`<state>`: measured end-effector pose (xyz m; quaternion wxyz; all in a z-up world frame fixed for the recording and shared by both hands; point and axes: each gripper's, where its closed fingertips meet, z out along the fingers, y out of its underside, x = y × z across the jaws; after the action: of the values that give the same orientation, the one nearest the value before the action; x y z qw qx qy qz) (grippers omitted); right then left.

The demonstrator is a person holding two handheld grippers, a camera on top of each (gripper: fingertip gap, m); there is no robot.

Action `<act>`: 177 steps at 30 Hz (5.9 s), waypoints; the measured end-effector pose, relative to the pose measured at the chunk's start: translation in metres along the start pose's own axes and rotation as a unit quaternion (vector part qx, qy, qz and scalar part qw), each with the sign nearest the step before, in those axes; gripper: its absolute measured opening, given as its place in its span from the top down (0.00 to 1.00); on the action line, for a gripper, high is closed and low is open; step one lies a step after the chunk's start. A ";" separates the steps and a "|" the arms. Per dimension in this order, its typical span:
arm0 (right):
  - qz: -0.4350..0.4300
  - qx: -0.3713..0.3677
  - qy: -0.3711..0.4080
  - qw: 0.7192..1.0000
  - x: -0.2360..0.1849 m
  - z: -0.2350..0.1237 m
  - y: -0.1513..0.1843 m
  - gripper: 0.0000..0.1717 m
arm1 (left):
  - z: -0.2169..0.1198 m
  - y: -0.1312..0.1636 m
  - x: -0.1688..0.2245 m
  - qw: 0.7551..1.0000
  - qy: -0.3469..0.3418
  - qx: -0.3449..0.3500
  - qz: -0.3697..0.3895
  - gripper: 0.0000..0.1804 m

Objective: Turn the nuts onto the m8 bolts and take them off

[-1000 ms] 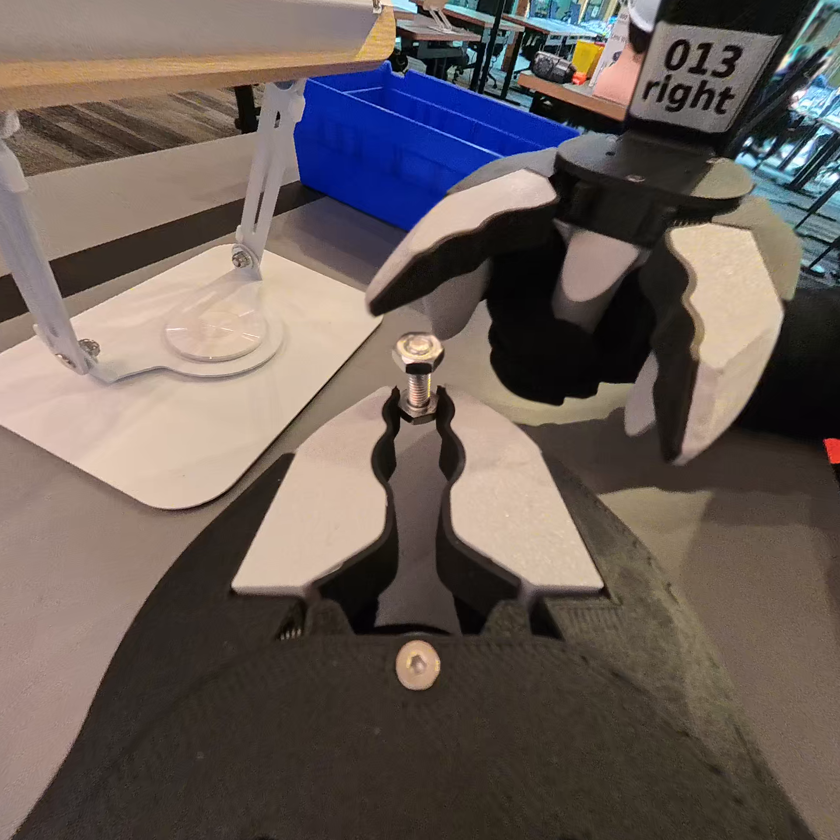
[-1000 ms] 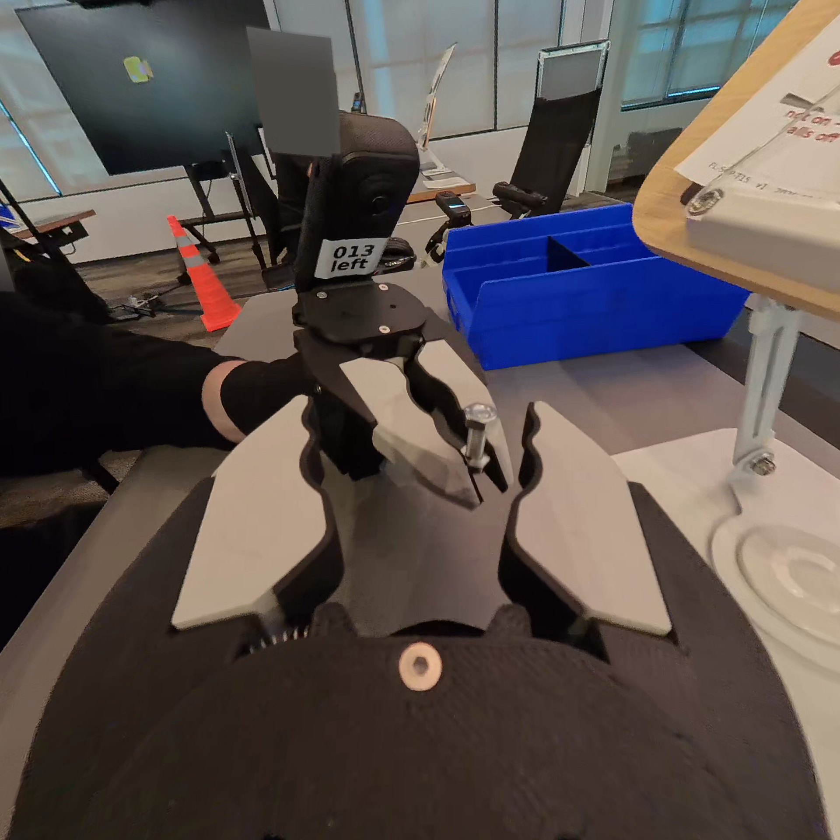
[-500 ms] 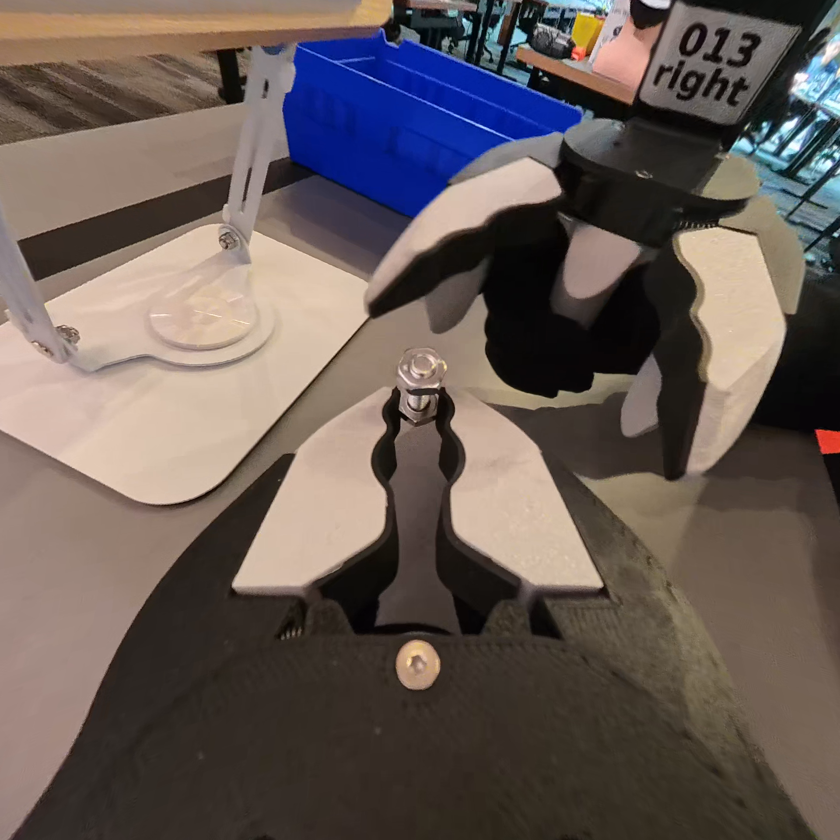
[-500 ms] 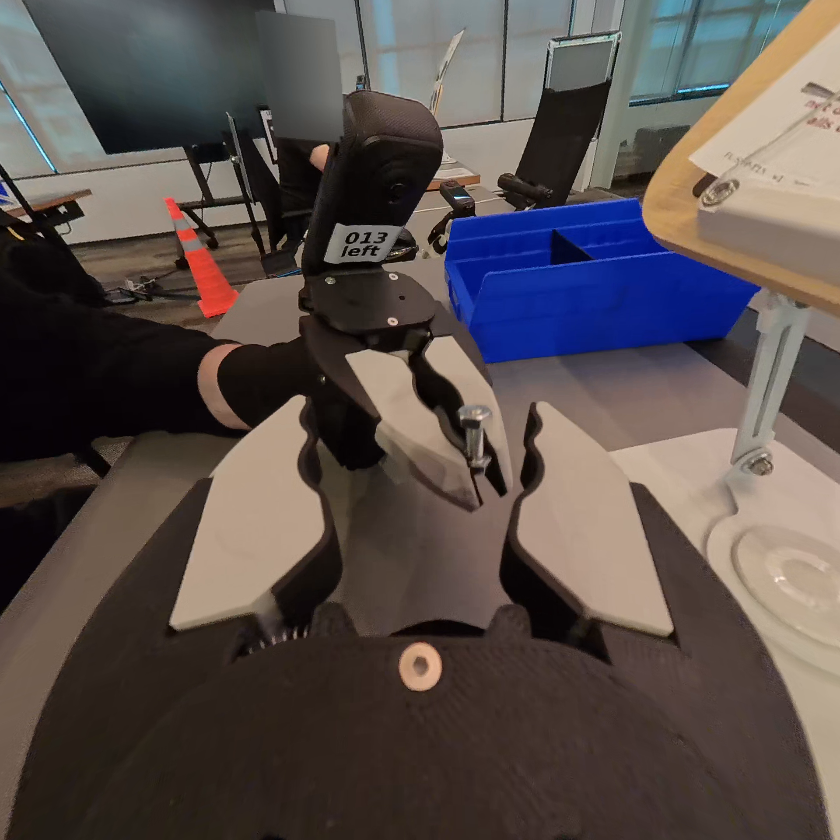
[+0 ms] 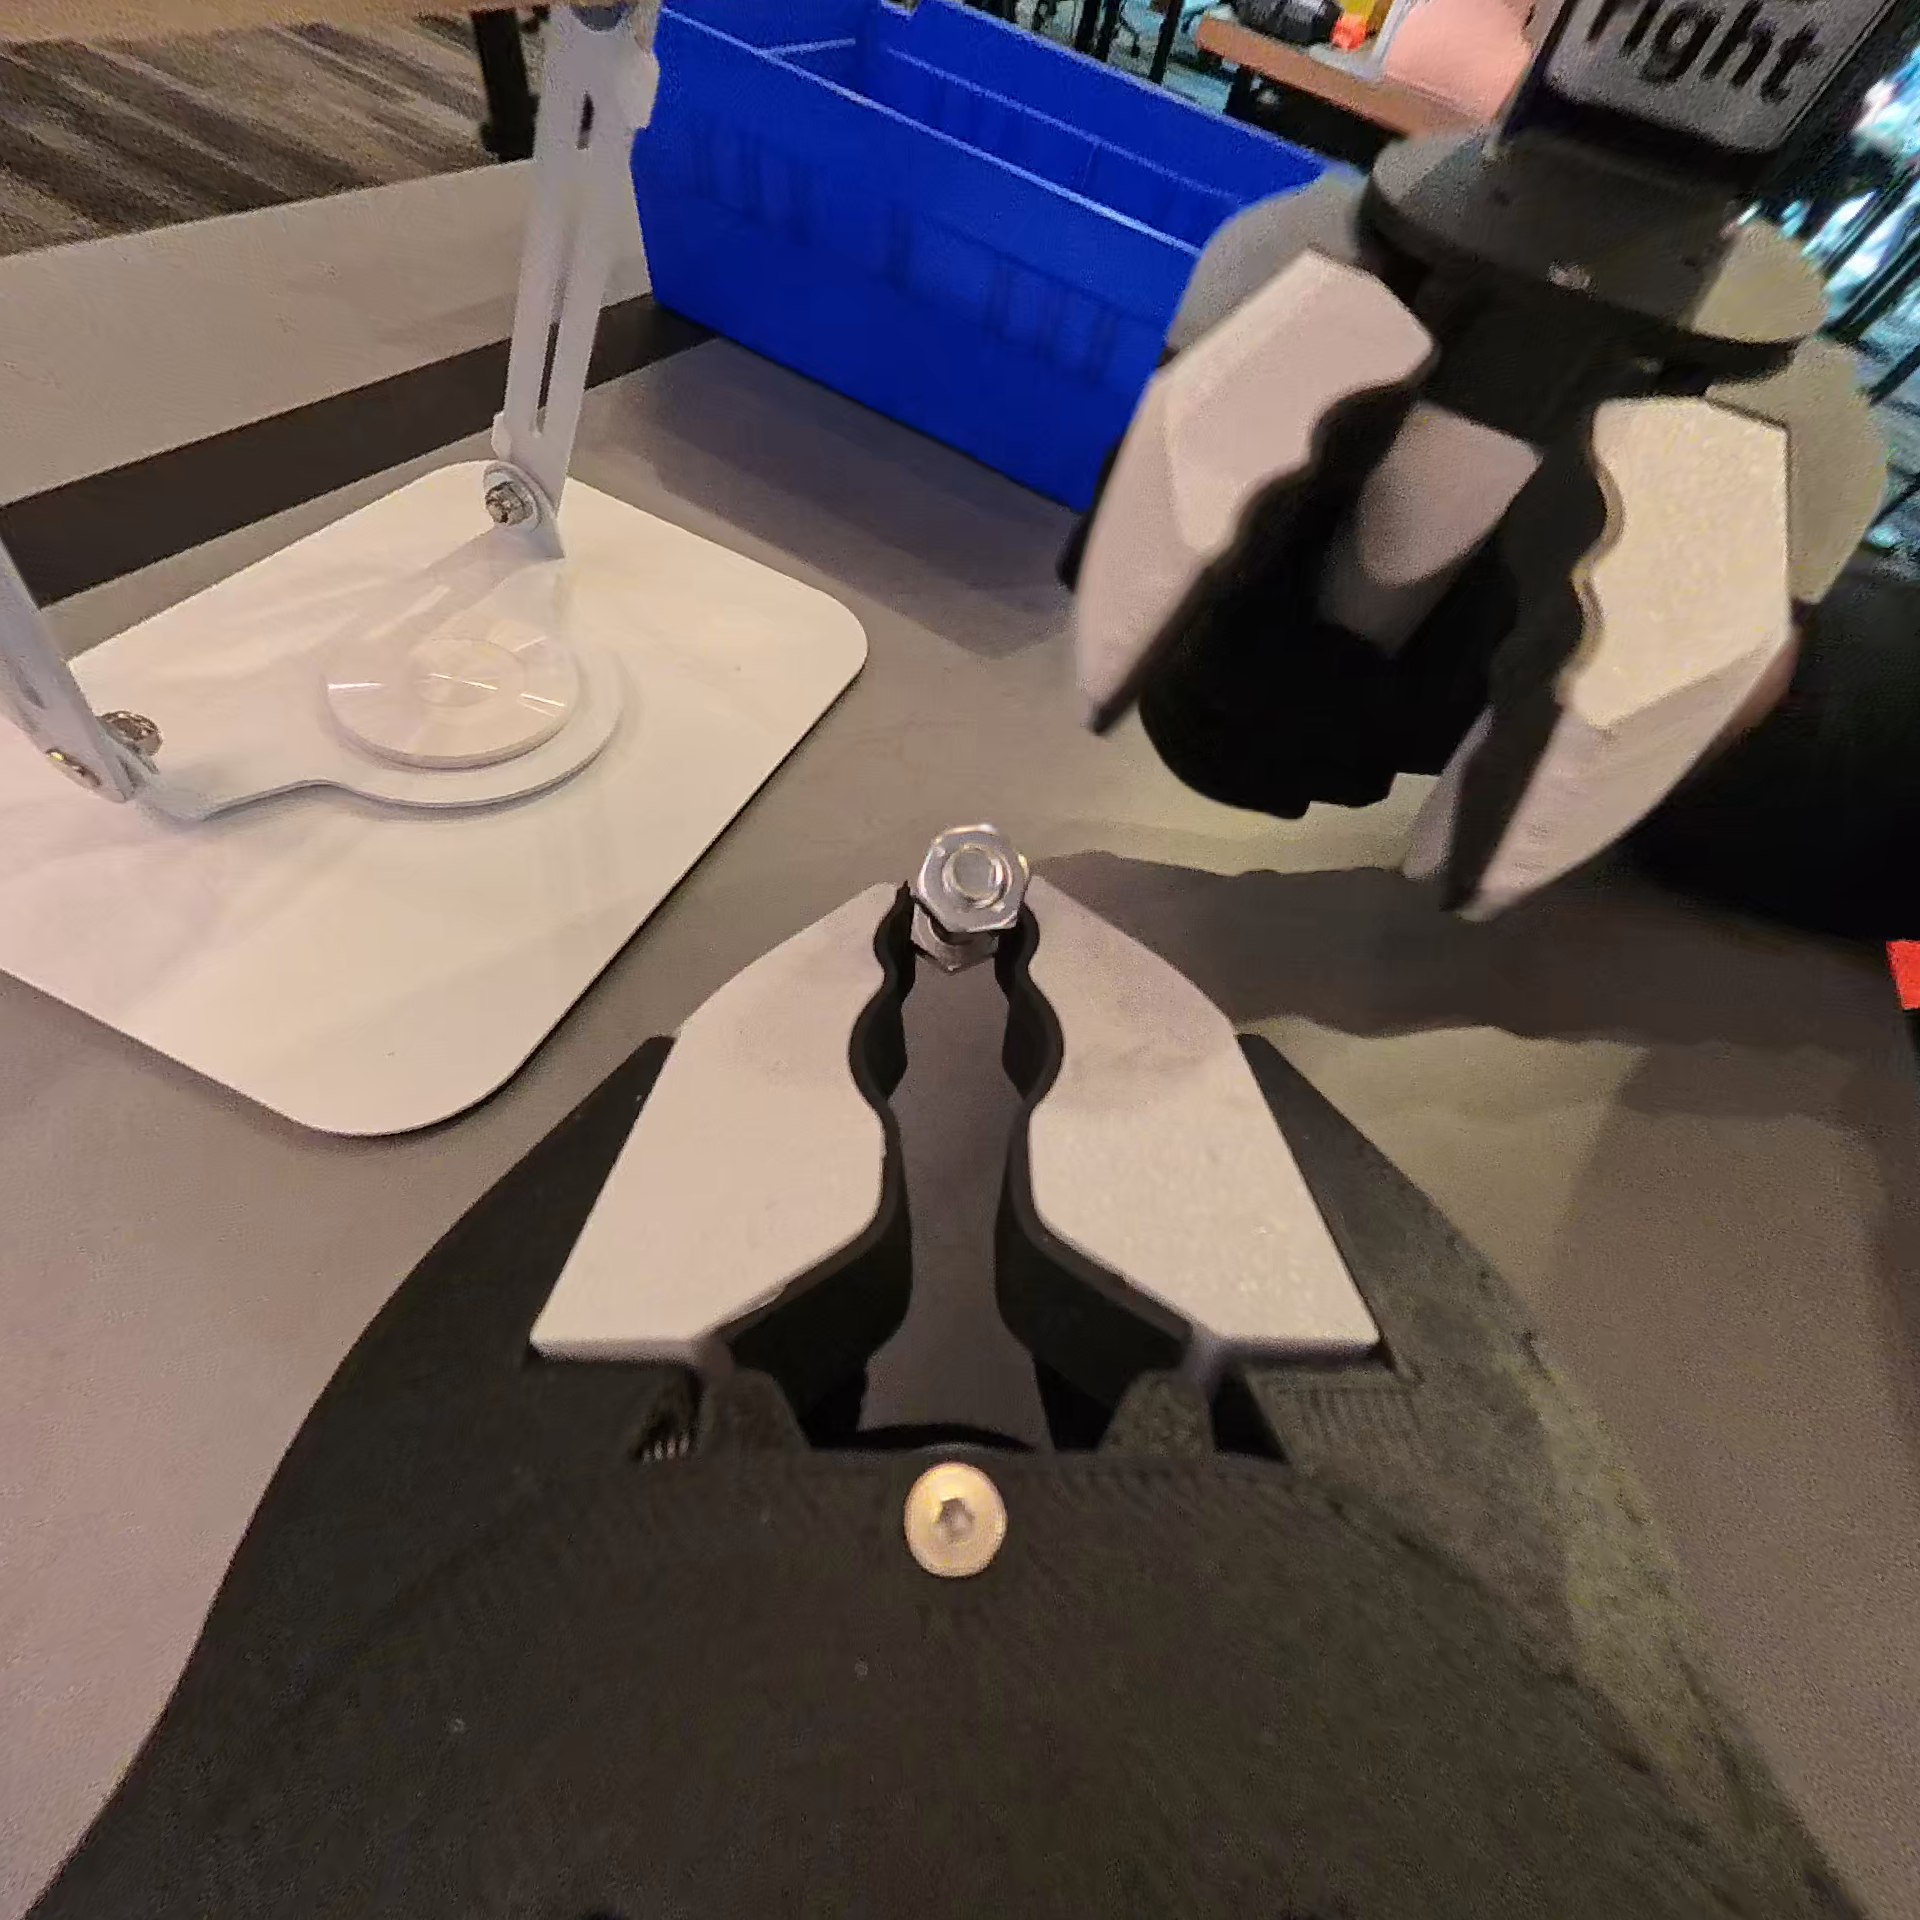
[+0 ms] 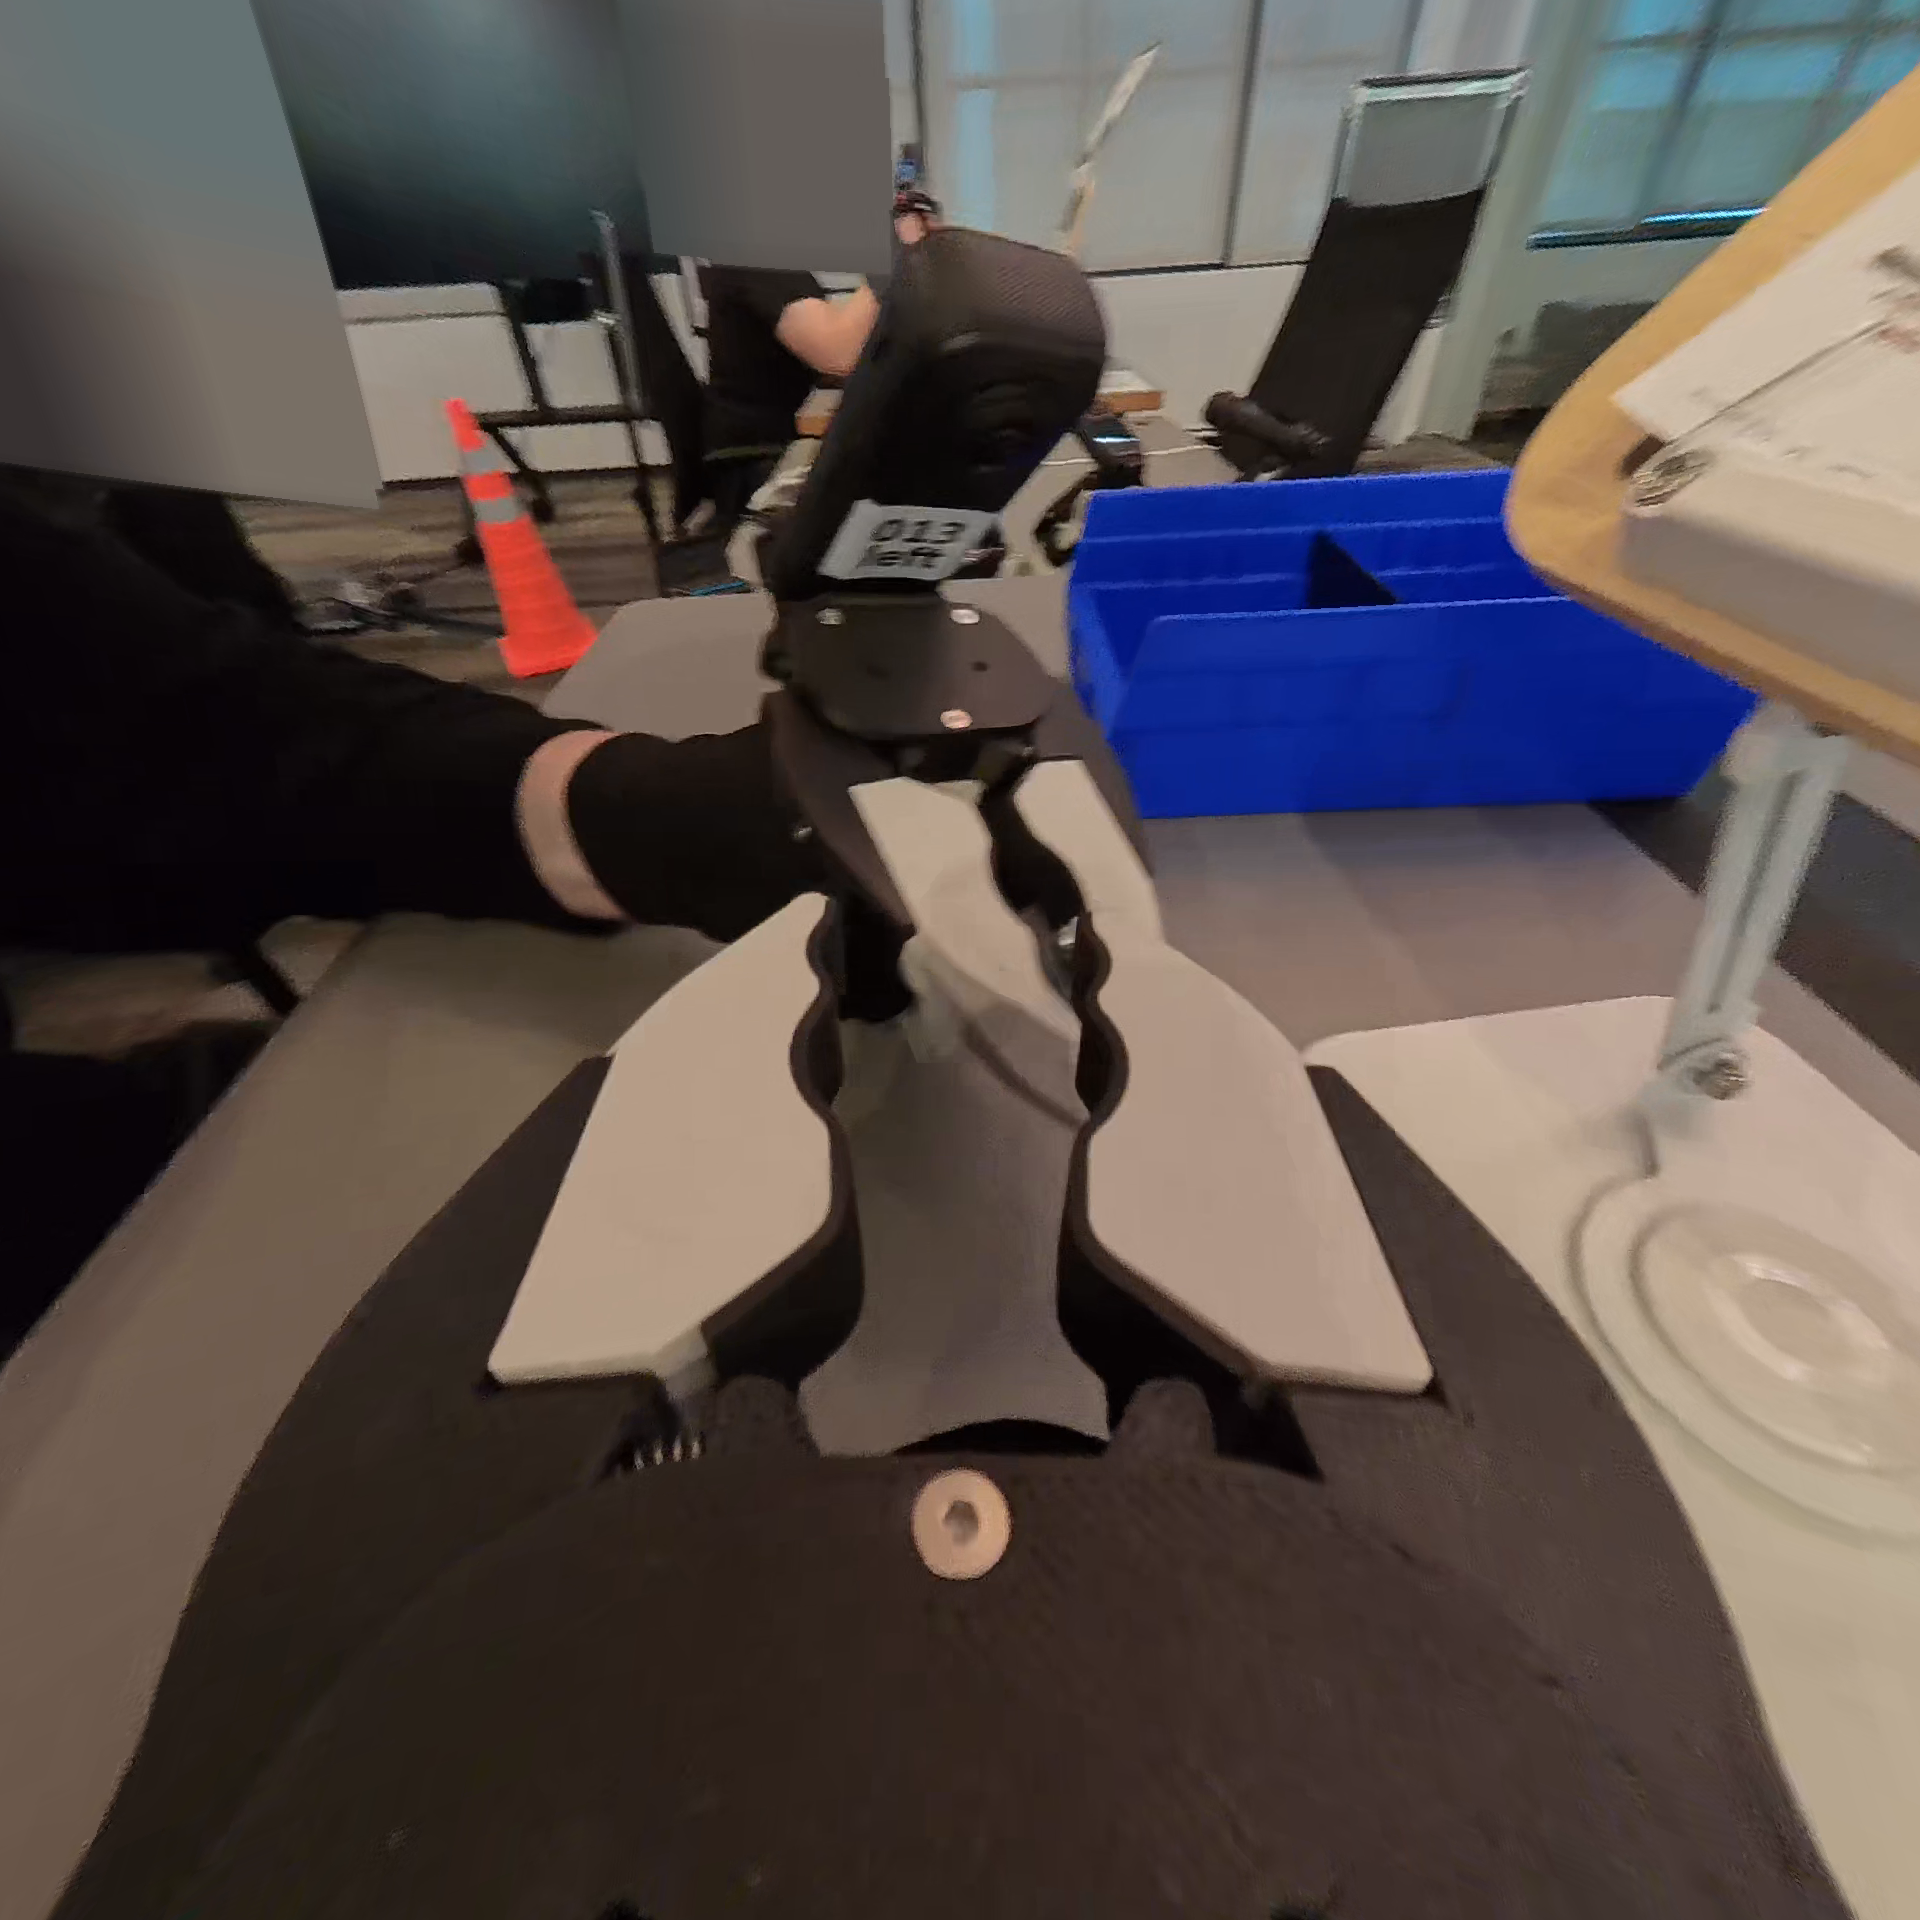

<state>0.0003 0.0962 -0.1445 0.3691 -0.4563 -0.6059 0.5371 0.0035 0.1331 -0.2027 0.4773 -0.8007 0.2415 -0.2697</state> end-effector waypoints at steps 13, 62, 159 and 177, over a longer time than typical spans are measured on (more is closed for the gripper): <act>-0.018 -0.064 -0.006 0.998 0.014 0.013 0.018 0.91 | 0.002 0.001 0.018 0.999 0.035 -0.014 0.040 0.92; 0.075 0.071 -0.009 0.995 0.020 -0.009 -0.004 0.76 | -0.006 -0.026 0.029 0.993 0.091 0.072 -0.016 0.92; -0.067 -0.069 0.333 0.938 0.068 -0.155 -0.004 0.97 | -0.172 -0.030 -0.341 0.883 -0.290 -0.303 -0.213 0.92; -0.081 -0.114 0.244 0.960 0.042 -0.094 0.040 0.99 | -0.055 0.069 -0.005 0.917 -0.040 -0.394 0.042 0.93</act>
<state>0.0814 0.1660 -0.1717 0.4937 -0.5620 -0.5893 0.3051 -0.0457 0.0722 -0.2440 0.1431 -0.9232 0.3423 -0.0999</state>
